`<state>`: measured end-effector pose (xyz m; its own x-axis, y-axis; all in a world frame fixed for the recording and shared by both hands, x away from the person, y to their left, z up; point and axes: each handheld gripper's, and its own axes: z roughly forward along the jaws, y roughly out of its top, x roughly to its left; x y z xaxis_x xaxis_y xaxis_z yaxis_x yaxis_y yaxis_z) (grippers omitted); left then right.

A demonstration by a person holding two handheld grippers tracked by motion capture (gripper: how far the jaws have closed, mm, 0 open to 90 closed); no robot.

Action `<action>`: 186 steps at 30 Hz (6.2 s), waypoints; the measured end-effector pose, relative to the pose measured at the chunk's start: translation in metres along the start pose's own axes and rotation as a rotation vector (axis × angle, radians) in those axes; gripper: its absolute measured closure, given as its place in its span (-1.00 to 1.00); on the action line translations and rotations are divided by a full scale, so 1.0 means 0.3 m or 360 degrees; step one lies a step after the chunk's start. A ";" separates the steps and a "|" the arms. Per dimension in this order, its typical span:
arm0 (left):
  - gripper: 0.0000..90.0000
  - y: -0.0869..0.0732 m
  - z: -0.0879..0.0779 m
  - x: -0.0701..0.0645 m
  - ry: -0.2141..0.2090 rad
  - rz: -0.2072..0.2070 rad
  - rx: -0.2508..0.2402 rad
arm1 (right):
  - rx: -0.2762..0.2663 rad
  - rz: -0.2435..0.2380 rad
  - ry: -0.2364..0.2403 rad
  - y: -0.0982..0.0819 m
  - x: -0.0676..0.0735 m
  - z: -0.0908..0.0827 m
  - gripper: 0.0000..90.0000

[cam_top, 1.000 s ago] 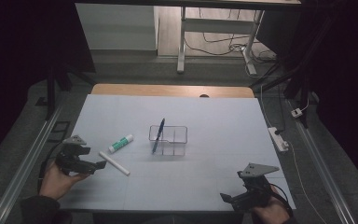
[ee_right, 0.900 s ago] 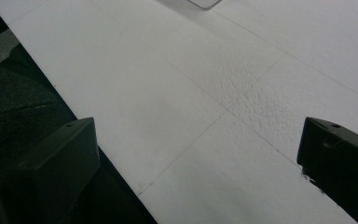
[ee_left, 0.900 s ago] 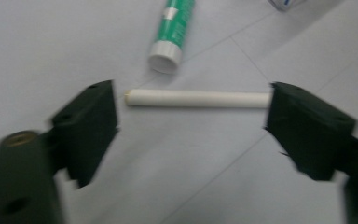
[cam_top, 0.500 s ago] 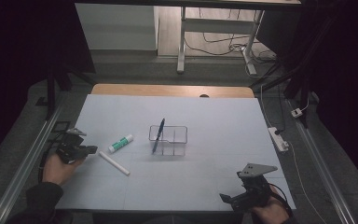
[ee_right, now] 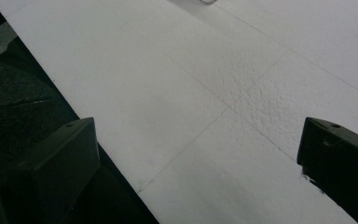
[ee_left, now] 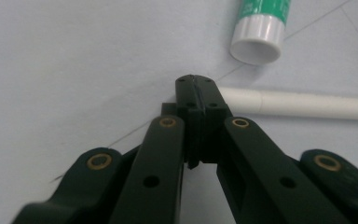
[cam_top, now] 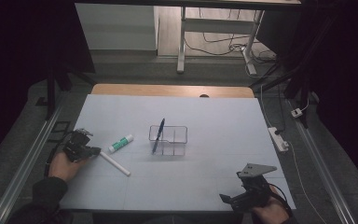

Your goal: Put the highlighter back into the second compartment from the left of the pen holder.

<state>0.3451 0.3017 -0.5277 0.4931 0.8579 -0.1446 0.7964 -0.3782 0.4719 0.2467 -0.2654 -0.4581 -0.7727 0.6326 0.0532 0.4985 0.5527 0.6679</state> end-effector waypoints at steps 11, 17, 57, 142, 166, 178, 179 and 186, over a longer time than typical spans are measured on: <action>0.97 0.007 0.008 -0.037 -0.0074 0.0082 0.0030 | 0.0002 0.0002 0.0005 0.000 0.001 0.001 -1.00; 0.97 0.014 0.013 -0.070 -0.0115 0.0128 0.0057 | 0.0007 -0.0002 0.0003 0.001 0.002 0.002 -1.00; 0.98 0.054 0.041 -0.035 -0.0127 -0.0159 -0.0016 | -0.0011 -0.0023 0.0009 0.011 0.012 0.010 -1.00; -1.00 -0.327 -0.318 -0.311 -0.0187 0.0077 -0.0419 | 0.0231 -0.0549 0.0346 0.526 0.431 0.658 -1.00; -0.99 -0.322 -0.312 -0.318 -0.0182 0.0112 -0.0380 | 0.0345 -0.0554 0.0244 0.628 0.445 0.877 0.43; -0.98 -0.321 -0.311 -0.319 -0.0182 0.0118 -0.0373 | 0.0374 -0.0471 0.0260 0.627 0.436 0.868 0.75; -0.98 -0.321 -0.311 -0.318 -0.0182 0.0118 -0.0373 | 0.0372 -0.0473 0.0260 0.626 0.435 0.863 0.75; -0.97 -0.320 -0.310 -0.318 -0.0181 0.0115 -0.0373 | 0.0236 -0.0564 0.0310 0.641 0.438 0.784 0.75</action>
<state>0.1889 0.2886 -0.4783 0.5927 0.7818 -0.1938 0.6614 -0.3351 0.6711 0.3336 0.0517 -0.4973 -0.9590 0.2832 -0.0120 0.2289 0.7985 0.5568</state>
